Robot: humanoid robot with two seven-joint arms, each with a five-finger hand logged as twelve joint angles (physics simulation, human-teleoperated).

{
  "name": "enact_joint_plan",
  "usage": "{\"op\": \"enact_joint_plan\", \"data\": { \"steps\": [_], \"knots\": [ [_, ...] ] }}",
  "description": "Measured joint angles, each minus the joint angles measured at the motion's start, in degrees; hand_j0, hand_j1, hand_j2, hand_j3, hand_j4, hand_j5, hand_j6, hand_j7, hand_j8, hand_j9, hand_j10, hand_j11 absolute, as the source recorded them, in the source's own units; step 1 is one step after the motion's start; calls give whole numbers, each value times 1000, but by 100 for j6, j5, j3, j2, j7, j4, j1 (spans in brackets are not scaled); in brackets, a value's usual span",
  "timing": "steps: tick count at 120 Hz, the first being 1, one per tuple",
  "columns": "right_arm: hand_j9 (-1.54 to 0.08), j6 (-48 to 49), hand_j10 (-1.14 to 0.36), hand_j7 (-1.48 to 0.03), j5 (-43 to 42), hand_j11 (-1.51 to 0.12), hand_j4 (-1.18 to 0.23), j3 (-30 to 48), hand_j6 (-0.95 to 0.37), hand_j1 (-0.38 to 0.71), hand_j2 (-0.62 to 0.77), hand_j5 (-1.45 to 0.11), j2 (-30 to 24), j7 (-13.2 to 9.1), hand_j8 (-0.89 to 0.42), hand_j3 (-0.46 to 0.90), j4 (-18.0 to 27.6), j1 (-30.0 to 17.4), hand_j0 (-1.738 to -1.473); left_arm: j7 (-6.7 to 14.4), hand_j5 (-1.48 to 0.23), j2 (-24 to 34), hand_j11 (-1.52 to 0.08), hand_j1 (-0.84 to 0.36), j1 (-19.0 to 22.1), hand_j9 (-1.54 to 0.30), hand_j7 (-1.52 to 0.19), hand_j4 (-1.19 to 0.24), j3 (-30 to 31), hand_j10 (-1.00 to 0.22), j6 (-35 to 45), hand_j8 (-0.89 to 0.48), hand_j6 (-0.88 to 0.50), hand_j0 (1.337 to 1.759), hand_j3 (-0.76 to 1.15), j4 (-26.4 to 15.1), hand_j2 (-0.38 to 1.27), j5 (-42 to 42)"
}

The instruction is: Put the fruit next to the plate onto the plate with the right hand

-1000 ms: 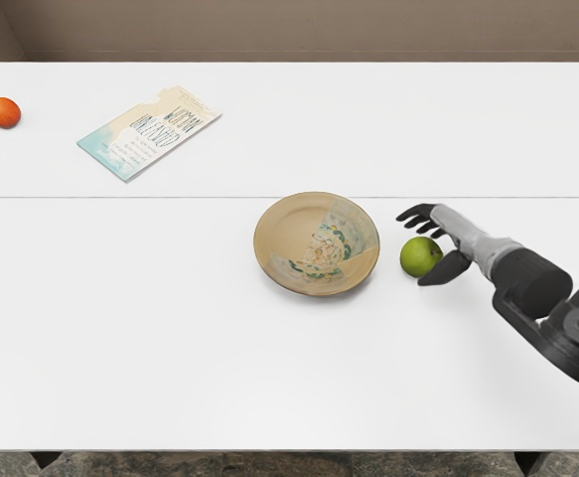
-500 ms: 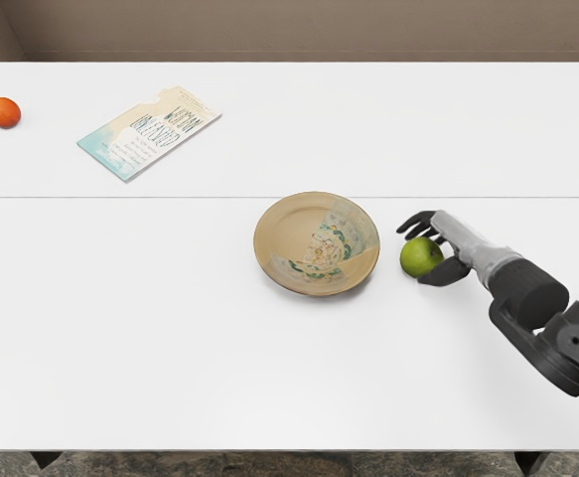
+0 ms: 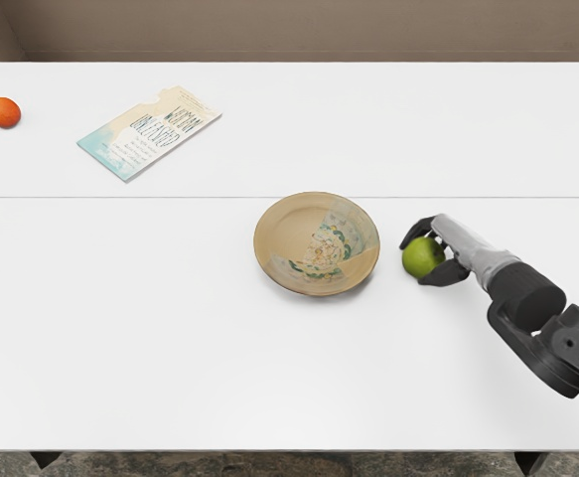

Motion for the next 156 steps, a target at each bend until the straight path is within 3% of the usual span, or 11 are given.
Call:
{"op": "enact_joint_plan", "data": {
  "steps": [4,15,28,52,80,97,132,156],
  "knots": [
    [-901,-1,-465,-878,21,-929,-617,1,-348,259,99,-848,2,2,-300,0,-11,0,-1640,0,-304,0,-304,68,0,-304,-304,-233,0,-233,-1,-233,-233,1658,-1,0,48,0],
    [-943,0,-475,-925,129,-974,-622,26,-347,211,21,-896,-13,-1,-303,-1,-27,10,-1639,0,-304,0,-304,68,0,-304,-304,-233,1,-233,-1,-233,-233,1658,-1,0,47,0],
    [-975,30,-437,-961,379,-1005,-576,60,-299,255,87,-943,-88,12,-254,0,-23,74,-1642,1,-304,0,-304,69,0,-304,-304,-233,2,-233,-1,-233,-234,1658,-1,0,47,0],
    [-1004,368,-380,-992,1310,-1039,-511,87,-235,311,148,-992,-336,37,-198,0,21,585,-1645,1,-304,0,-304,69,0,-304,-304,-234,3,-233,-2,-234,-234,1658,0,0,47,0],
    [-1017,1878,-365,-1001,2925,-1058,-490,995,-221,320,159,-1015,-616,45,-183,0,17,841,-1646,1,-304,0,-304,69,0,-304,-304,-234,3,-234,-1,-234,-234,1658,0,0,47,0],
    [-1020,2478,-354,-1003,3405,-1062,-483,1304,-212,329,167,-1022,-624,58,-174,1,8,890,-1646,1,-304,0,-304,69,0,-304,-304,-234,4,-234,-2,-234,-234,1658,0,0,47,0],
    [-1029,2714,-354,-1006,3012,-1073,-478,1355,-214,303,124,-1039,118,56,-174,0,-126,1172,-1646,1,-304,0,-304,69,0,-304,-304,-234,4,-234,-1,-234,-234,1658,0,0,47,0],
    [-1031,2728,-436,-1006,2206,-1055,-645,1262,-318,243,114,-1037,730,24,-250,0,-226,1245,-1642,1,-304,0,-304,69,0,-304,-304,-233,3,-233,-3,-233,-233,1658,0,0,47,-1]
  ]
}}
